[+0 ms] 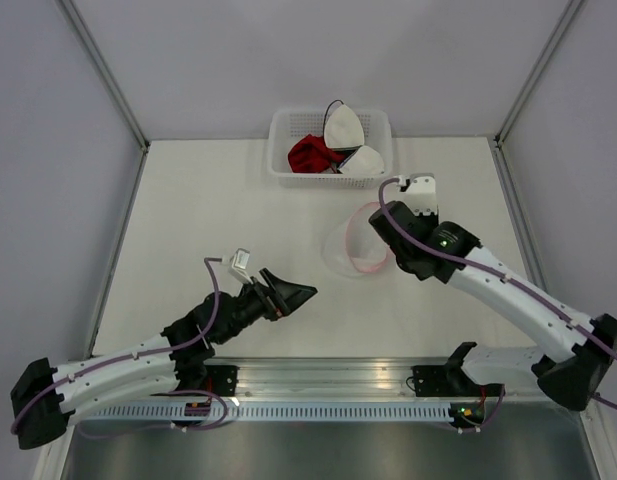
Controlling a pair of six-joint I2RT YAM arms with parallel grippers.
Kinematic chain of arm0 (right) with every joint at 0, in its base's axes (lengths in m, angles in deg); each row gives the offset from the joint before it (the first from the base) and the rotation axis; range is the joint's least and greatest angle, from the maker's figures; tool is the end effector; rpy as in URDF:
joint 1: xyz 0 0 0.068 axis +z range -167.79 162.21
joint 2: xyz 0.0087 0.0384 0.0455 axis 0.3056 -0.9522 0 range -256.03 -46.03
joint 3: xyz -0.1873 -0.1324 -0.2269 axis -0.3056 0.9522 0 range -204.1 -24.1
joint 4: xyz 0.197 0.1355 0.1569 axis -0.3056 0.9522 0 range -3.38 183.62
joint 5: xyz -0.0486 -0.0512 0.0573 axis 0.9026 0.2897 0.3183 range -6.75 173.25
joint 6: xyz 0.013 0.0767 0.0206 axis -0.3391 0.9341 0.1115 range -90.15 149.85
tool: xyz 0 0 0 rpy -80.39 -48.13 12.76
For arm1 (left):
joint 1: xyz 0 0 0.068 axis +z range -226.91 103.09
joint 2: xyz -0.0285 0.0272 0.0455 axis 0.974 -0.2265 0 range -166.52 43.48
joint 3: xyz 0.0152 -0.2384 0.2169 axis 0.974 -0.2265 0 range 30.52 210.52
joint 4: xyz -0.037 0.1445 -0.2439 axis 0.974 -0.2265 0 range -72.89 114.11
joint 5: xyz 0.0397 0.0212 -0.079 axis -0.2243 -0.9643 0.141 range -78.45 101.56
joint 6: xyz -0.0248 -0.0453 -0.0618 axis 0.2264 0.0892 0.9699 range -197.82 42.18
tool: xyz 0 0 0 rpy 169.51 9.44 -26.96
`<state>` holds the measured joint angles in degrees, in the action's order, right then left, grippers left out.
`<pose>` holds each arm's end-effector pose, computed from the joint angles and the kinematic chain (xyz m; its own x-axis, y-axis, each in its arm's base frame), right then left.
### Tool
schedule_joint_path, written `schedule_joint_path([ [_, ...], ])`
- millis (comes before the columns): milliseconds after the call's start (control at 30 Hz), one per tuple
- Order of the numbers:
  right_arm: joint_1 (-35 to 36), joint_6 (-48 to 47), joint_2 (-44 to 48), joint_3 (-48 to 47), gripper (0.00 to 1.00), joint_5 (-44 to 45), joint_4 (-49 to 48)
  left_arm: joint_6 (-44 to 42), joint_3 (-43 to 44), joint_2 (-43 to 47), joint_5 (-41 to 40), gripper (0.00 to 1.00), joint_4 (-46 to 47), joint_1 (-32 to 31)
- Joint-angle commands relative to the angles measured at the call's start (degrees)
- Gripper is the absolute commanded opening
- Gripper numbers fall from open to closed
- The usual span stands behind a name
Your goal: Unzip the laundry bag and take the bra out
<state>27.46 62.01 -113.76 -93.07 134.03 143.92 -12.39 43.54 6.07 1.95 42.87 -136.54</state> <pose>0.2044 0.1297 0.3731 -0.5713 -0.0983 -0.8149 0.1885 0.9506 -0.2468 0.1026 -0.1521 0.2337 -0.7180 -0.5484 -0.4287 0.2738 0.3437 -0.8983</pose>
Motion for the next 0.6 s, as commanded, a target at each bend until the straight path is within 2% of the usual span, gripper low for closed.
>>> schedule_joint_path([
  [0, 1.1, -6.2, -7.4, -2.0, 0.0, 6.2, 0.5, -2.3, 1.3, 4.6, -2.9, 1.0, -6.5, -0.1],
  [200, 5.8, -7.4, -19.9, -5.2, 0.0, 9.7, -5.7, -1.8, -0.4, 9.6, -4.9, 1.0, -10.0, -0.1],
  [367, 11.1, -5.7, -30.9, -13.0, 0.0, 14.2, -4.7, -2.1, -0.4, 11.7, -5.8, 1.0, -12.9, -0.1],
  [567, 18.6, -3.3, -37.7, -16.9, 0.0, 11.5, -4.2, -1.4, -0.8, 15.2, -7.7, 1.0, -16.9, -0.1],
])
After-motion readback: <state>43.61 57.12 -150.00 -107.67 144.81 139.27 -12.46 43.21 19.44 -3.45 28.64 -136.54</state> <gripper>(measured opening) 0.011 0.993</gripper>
